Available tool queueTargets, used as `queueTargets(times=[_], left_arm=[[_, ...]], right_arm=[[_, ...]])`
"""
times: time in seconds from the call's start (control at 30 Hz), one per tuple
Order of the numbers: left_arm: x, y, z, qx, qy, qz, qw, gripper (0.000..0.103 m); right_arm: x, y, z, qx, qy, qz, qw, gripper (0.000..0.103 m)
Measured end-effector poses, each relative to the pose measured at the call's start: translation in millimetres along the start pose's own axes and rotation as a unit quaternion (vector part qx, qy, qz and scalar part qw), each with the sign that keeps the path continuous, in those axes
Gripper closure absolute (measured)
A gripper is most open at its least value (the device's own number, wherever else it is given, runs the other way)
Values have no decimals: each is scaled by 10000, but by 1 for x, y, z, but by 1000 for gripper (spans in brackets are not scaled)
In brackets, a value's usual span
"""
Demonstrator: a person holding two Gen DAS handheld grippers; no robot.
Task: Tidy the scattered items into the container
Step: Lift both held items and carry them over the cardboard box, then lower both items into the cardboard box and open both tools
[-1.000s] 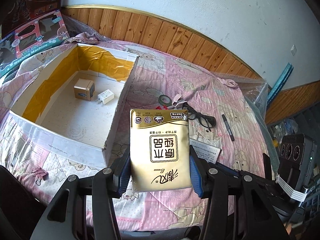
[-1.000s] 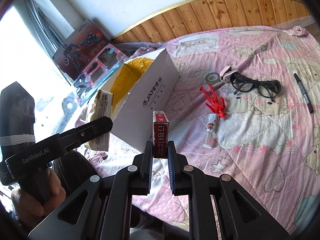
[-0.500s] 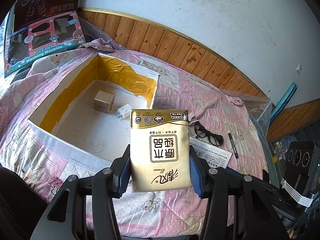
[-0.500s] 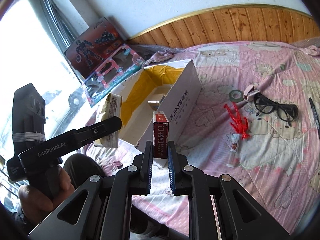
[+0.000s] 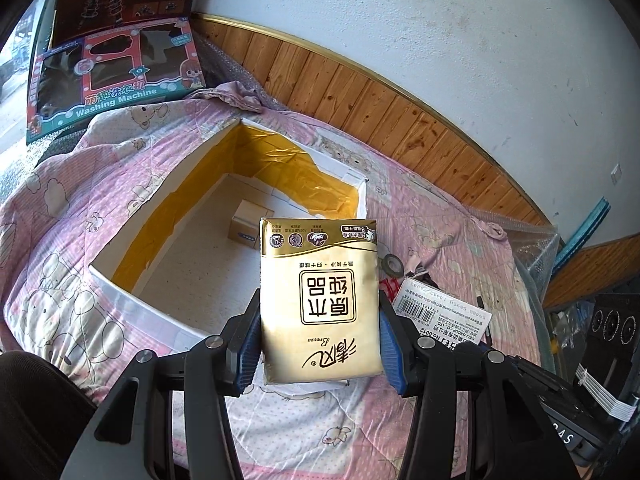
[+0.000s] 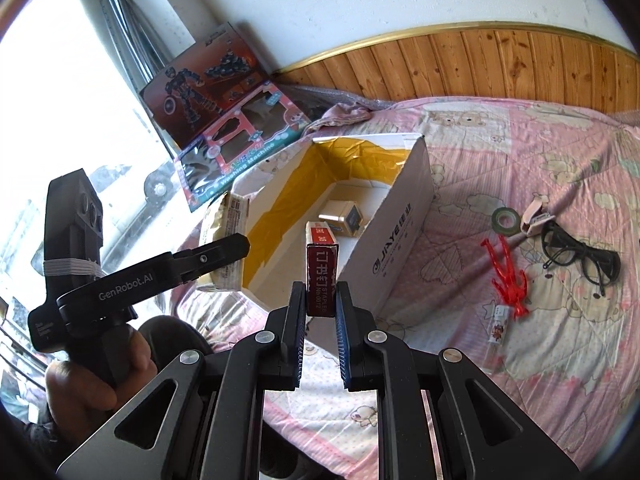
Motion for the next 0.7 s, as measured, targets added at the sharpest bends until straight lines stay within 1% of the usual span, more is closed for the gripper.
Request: queueTargets(times=[0.33,0.7], left_arm=[[16,11,30,136,-204,-6,9997,51],[23,40,54,308,-236,257,9989,51]], right_arm=[[23,33,13,-42,-279,139,9995,88],[56,76,17,-180,-518,280,9981,88]])
Point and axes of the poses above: each gripper's, at about its wrist camera, not at the fingertips, and y roughly the way its jaws point, z to its left, x to its top, the point moved 3 cm from there along y, roughly the way its jaws point
